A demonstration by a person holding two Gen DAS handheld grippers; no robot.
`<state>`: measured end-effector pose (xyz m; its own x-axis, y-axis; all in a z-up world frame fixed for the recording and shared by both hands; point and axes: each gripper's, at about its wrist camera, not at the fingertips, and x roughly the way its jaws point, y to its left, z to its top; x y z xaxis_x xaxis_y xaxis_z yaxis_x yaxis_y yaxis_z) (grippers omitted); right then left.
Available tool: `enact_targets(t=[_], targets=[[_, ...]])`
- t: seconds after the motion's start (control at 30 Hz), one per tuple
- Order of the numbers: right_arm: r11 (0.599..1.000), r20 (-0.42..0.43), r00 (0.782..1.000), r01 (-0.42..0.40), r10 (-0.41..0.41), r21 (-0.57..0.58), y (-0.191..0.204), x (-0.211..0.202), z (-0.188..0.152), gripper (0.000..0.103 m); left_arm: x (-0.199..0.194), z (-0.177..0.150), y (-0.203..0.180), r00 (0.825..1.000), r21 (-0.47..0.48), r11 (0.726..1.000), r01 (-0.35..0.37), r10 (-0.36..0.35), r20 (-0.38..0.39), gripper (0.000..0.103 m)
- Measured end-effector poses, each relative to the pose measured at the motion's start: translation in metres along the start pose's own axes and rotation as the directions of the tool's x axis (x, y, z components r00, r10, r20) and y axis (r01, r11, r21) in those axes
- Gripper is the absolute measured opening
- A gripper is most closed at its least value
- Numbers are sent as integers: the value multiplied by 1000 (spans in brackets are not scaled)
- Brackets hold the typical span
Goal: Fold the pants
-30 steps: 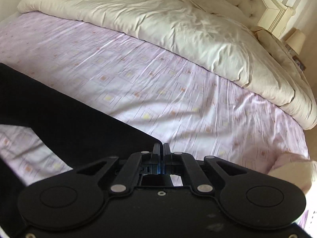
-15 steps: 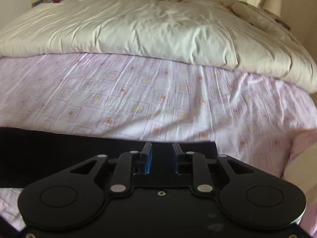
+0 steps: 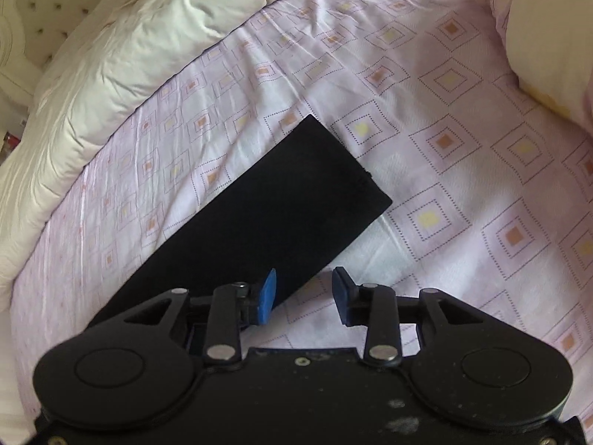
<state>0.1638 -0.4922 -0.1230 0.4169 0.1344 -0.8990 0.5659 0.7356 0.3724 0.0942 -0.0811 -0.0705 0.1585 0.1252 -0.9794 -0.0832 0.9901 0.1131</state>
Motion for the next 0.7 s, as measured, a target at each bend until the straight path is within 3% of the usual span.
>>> enact_targets(t=[0.07,0.13,0.17,0.27,0.33,0.4,0.47,0.53,0.7], targets=[[1000,-1,1000,-8,8,21,8,3,0,36,2,0,2,1000,-7,1000,-4,4,-5,52],[1000,14,1000,-18,18,2,19,1,-1,5,3,2,4,1000,-20,1000,-13,13,-2,52],[999,29,1000,-6,7,-35,25,-3,-2,3,3,2,5,1000,-23,1000,-12,11,-4,52],[970,101,993,82,-60,-230,43,-14,0,2,3,0,10,1000,-21,1000,-13,13,0,52],[940,125,985,155,-122,-303,43,-13,2,2,3,-1,13,1000,-20,1000,-17,17,5,52],[932,103,982,181,-156,-314,40,-6,2,3,5,0,16,1000,-23,1000,-20,20,1,52],[935,90,980,195,-176,-298,37,-6,2,10,5,1,20,999,-25,999,-35,34,-13,52],[926,139,975,210,-174,-314,42,-20,-4,19,2,2,26,999,-42,998,-36,35,-11,52],[890,143,985,149,-95,-432,58,-61,-43,23,-9,-2,36,1000,-75,997,-13,14,6,52]])
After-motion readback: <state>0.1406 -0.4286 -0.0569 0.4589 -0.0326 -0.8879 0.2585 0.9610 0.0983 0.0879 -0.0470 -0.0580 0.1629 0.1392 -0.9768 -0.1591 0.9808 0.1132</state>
